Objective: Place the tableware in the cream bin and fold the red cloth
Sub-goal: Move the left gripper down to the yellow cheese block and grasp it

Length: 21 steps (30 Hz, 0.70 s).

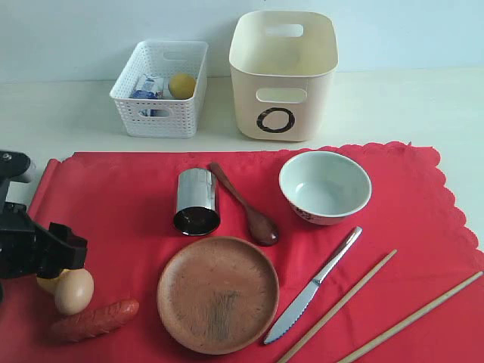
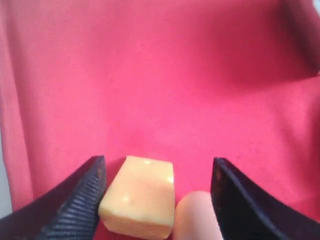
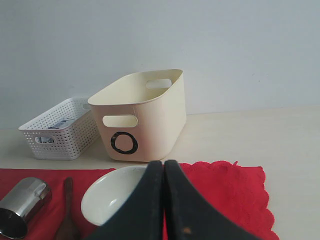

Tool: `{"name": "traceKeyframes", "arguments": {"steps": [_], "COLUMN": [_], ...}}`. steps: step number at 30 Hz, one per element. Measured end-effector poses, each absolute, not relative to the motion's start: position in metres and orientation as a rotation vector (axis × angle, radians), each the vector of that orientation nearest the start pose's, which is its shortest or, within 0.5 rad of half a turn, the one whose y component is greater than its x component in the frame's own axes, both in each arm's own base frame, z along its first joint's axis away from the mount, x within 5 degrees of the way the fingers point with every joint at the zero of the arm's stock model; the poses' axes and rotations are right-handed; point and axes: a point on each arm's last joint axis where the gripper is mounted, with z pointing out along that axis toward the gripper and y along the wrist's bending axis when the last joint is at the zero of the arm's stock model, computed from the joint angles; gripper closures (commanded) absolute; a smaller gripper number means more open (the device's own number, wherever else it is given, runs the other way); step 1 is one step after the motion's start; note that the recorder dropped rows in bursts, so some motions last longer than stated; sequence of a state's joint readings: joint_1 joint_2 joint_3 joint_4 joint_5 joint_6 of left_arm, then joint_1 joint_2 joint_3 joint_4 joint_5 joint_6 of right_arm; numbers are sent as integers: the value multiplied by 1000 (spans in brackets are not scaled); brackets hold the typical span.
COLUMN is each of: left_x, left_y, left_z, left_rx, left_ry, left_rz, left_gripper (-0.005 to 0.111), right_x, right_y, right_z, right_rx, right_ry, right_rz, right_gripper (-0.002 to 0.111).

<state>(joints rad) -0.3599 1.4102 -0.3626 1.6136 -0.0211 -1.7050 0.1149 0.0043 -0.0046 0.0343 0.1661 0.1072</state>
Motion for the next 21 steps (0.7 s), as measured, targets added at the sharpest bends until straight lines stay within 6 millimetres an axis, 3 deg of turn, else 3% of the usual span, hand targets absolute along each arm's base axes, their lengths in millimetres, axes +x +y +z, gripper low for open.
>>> {"name": "traceKeyframes", "arguments": {"steps": [21], "left_x": [186], "left_y": [-69], "left_z": [134], "left_rx": [278], "left_ry": [2557], "left_rz": [-174], "left_gripper": [47], "right_x": [56], "right_y": [7], "right_z": [199], "right_rx": [17], "right_ry": [1653], "right_rz": [200], "right_gripper": [108]}}
